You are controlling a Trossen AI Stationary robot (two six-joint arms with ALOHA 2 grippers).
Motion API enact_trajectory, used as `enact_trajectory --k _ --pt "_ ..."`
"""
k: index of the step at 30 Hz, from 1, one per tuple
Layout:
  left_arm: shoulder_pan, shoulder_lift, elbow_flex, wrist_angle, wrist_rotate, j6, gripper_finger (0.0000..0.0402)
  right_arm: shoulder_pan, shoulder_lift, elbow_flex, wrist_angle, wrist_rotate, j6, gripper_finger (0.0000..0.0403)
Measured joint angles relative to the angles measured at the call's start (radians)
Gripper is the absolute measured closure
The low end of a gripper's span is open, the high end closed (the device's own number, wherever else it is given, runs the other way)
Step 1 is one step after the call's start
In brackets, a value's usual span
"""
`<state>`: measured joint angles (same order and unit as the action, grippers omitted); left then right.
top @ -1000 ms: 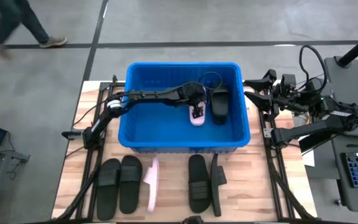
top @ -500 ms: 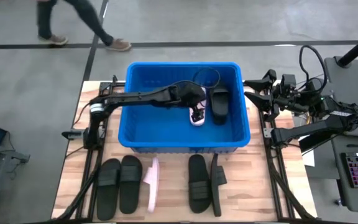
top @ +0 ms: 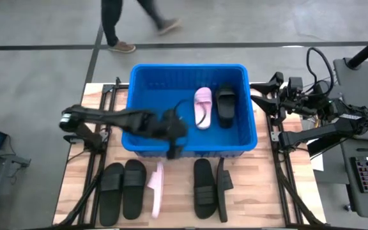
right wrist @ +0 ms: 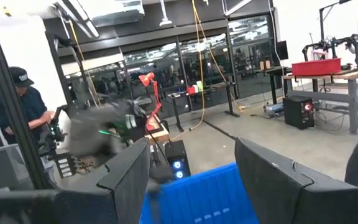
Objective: Pick and place slides into bin
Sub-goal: Put the pink slide into the bin
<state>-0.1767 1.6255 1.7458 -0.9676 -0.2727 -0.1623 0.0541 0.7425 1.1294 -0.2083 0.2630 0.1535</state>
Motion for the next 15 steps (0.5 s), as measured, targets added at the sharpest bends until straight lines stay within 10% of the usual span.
enact_trajectory --k 15 --pt "-0.450 -0.056 -0.127 -0.171 -0.260 -0.729 0.0121 0.000 0.000 0.000 -0.051 -0.003 0.003 0.0177"
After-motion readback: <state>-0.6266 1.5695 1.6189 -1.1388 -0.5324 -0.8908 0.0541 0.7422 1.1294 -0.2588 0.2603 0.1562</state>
